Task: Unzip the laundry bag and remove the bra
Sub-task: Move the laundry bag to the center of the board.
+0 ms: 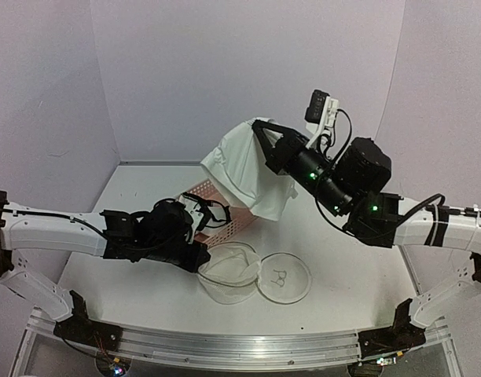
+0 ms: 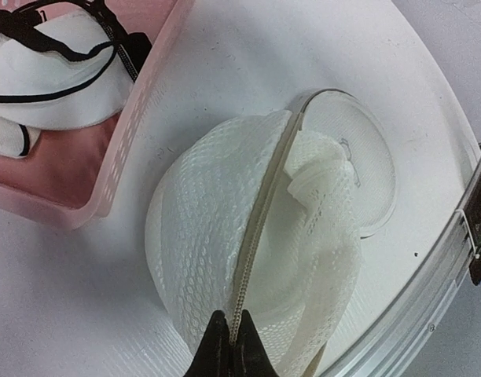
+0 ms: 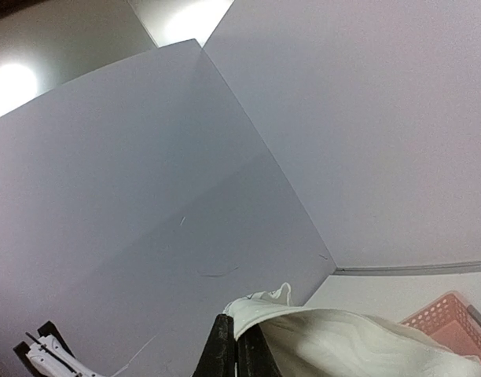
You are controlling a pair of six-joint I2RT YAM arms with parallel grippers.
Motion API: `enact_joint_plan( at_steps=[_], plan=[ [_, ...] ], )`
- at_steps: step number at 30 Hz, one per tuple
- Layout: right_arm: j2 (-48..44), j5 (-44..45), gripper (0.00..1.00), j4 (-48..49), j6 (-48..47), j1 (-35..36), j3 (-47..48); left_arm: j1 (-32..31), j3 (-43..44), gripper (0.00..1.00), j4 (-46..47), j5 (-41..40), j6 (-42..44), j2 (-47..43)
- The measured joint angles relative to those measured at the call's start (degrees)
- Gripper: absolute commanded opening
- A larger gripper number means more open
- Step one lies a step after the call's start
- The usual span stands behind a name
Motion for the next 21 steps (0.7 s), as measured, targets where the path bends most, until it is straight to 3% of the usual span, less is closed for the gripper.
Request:
enact_joint_plan(
  at_steps=[9, 21],
  plan=[
    [8.7, -0.3, 0.0, -5.6, -1.9, -3.4, 9.2, -0.1, -2.3, 0.0, 0.1, 1.8, 0.4, -3.9],
    [23.2, -8.1, 0.0, -10.6, 0.4, -10.5, 23.2, -0.2, -5.4, 0.0, 0.0, 3.7, 0.4, -7.3]
  ],
)
